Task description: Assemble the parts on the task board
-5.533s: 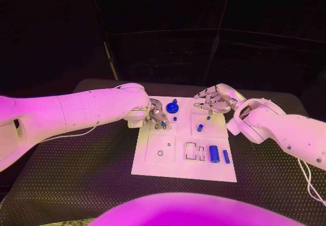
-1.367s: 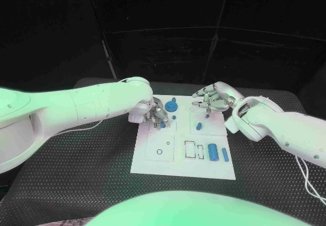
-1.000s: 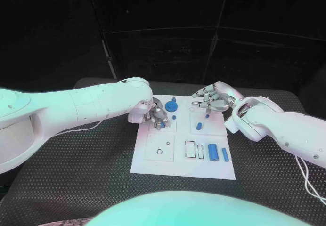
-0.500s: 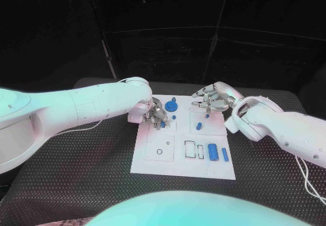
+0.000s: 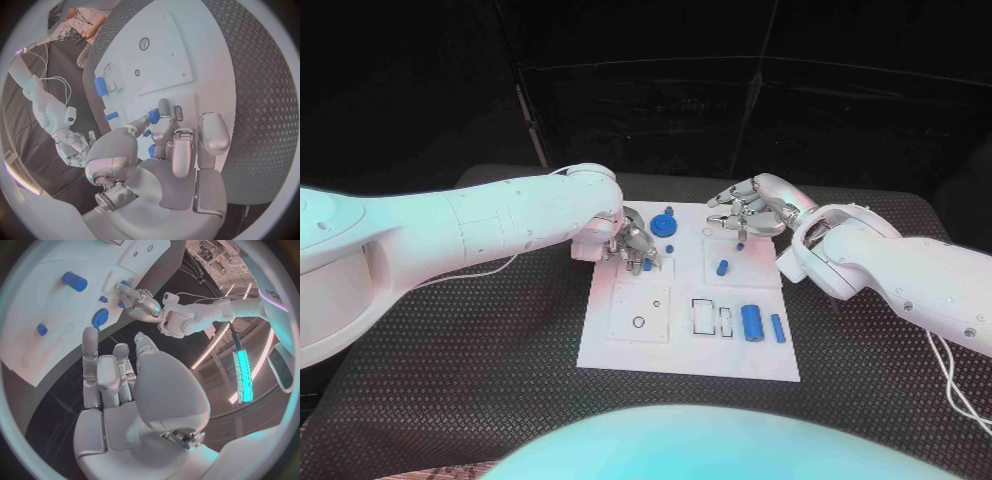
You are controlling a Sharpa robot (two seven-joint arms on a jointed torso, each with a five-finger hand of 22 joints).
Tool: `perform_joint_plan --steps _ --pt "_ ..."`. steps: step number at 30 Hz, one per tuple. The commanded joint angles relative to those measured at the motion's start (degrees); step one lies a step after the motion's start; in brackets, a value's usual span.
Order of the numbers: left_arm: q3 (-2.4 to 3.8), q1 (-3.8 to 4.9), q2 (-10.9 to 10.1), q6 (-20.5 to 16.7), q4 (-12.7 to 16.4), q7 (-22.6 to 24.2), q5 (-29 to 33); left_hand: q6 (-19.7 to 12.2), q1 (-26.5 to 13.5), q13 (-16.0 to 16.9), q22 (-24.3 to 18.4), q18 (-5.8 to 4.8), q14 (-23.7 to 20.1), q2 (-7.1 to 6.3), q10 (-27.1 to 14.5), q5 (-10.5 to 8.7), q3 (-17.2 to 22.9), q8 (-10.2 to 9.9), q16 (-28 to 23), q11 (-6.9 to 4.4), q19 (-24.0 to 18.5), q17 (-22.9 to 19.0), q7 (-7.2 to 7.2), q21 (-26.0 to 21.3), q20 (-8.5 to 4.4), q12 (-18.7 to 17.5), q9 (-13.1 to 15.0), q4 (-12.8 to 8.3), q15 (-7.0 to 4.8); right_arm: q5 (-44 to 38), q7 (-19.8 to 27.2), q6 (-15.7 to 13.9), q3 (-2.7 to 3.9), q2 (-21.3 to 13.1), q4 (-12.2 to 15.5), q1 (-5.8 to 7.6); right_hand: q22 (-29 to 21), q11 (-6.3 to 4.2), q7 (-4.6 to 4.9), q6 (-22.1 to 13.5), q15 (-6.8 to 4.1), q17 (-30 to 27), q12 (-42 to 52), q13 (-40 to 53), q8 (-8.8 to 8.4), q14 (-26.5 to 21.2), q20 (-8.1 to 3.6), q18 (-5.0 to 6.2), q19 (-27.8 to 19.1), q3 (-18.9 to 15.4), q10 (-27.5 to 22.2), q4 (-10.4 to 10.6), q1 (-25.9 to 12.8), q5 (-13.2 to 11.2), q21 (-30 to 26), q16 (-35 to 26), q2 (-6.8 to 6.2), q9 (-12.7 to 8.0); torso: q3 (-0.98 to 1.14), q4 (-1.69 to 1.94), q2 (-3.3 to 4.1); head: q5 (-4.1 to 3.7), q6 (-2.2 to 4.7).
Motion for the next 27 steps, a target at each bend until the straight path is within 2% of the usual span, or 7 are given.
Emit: perform_joint_plan --steps 1,4,10,13,16,21,27 --pt "0.03 0.05 -0.1 0.1 0.2 -0.3 0.0 0.4 0.2 -0.1 0.0 -0.98 6.0 -0.93 -0.1 -0.02 -2.7 -0.3 0.4 0.09 0.3 15.1 -0.08 -0.3 -0.23 -0.3 -0.1 0.8 -0.51 -0.1 0.5 0.4 0.03 0.1 0.0 0.10 -0.1 0.07 0.17 -0.4 0.09 0.0 0.2 -0.1 0.33 -0.2 -0.07 0.32 -0.3 0.3 -0.2 0.2 0.3 0.3 -0.4 0.2 0.05 0.0 0.00 0.01 0.00 0.07 0.05" --pt "0.04 0.05 -0.5 -0.4 0.7 -0.3 0.1 0.3 0.7 -0.6 -0.2 -0.93 6.0 -1.48 -0.3 0.00 -5.5 -0.3 0.4 0.09 0.2 15.1 -0.06 -0.5 -0.29 -0.8 -0.1 1.5 -0.51 -0.1 0.5 0.4 0.03 0.1 0.0 0.10 -0.1 0.07 0.17 -0.4 0.09 0.0 0.2 -0.1 0.33 -0.2 -0.07 0.32 -0.3 0.3 -0.2 0.2 0.3 0.3 -0.4 0.2 0.05 0.0 -0.03 0.03 -0.03 0.02 0.06" --pt "0.13 0.12 -2.0 -1.7 2.2 -0.3 0.1 -0.7 3.3 -3.6 -1.1 -0.74 6.0 -1.50 -2.0 -0.03 -10.2 -0.6 0.4 0.34 -0.3 15.1 0.24 -1.3 -0.21 -2.9 0.0 2.6 -0.42 -0.1 0.4 0.5 0.02 0.2 -0.2 0.09 -0.1 0.07 0.18 -0.4 0.09 0.0 0.2 -0.1 0.34 -0.2 -0.07 0.32 -0.3 0.3 -0.2 0.2 0.3 0.3 -0.4 0.2 0.03 0.0 -0.04 0.04 -0.07 -0.11 0.12" --pt "0.25 0.45 -3.0 -2.7 3.3 -0.2 0.2 -2.0 4.8 -5.3 -1.9 -0.57 6.0 -1.38 -3.0 0.04 -11.9 -1.1 0.4 0.68 -0.8 15.1 0.69 -2.0 -0.05 -4.0 -0.2 2.7 -0.19 -0.1 0.4 0.6 0.02 0.2 -0.3 0.09 -0.1 0.07 0.18 -0.4 0.10 -0.1 0.2 -0.2 0.34 -0.2 -0.06 0.31 -0.3 0.3 -0.2 0.3 0.3 0.3 -0.4 0.1 0.02 0.0 -0.02 0.03 -0.08 -0.17 0.24" --pt "0.46 1.15 -4.1 -3.3 4.7 -0.1 0.6 -3.7 6.4 -6.9 -3.0 -0.36 6.0 -0.80 -4.2 0.09 -13.8 -2.1 0.2 1.32 -1.6 14.8 1.38 -2.9 0.36 -5.0 -0.7 3.2 0.37 -0.1 0.5 0.6 0.01 0.2 -0.4 0.08 -0.1 0.07 0.18 -0.4 0.10 -0.1 0.2 -0.2 0.34 -0.2 -0.06 0.31 -0.3 0.3 -0.2 0.3 0.3 0.3 -0.4 0.1 0.02 0.0 -0.05 0.05 -0.01 -0.29 0.53" --pt "1.39 2.59 -5.8 -3.1 6.8 0.0 1.0 -7.7 9.0 -8.8 -3.7 -0.24 5.9 -0.17 -5.8 0.11 -16.6 -5.3 0.0 2.80 -1.9 14.4 3.21 -3.6 1.38 -6.0 -2.1 3.7 1.49 -0.1 0.5 0.6 0.01 0.3 -0.6 0.07 -0.1 0.07 0.18 -0.4 0.10 -0.1 0.2 -0.2 0.34 -0.2 -0.06 0.31 -0.3 0.3 -0.2 0.3 0.3 0.3 -0.4 0.1 0.02 0.0 -0.04 0.00 0.08 -0.36 0.67" --pt "1.98 5.54 -8.3 -3.5 8.8 0.2 1.2 -9.3 14.3 -11.7 -4.2 -0.03 5.7 0.59 -8.3 0.34 -18.2 -6.9 -0.2 3.82 -2.2 13.8 4.28 -4.2 2.35 -7.7 -3.0 2.1 2.41 -0.1 0.5 0.7 0.00 0.2 -0.7 0.06 -0.1 0.07 0.18 -0.4 0.10 -0.1 0.2 -0.2 0.34 -0.2 -0.06 0.31 -0.3 0.3 -0.2 0.3 0.3 0.3 -0.4 0.1 0.02 0.0 -0.01 0.02 0.05 -0.44 0.84"
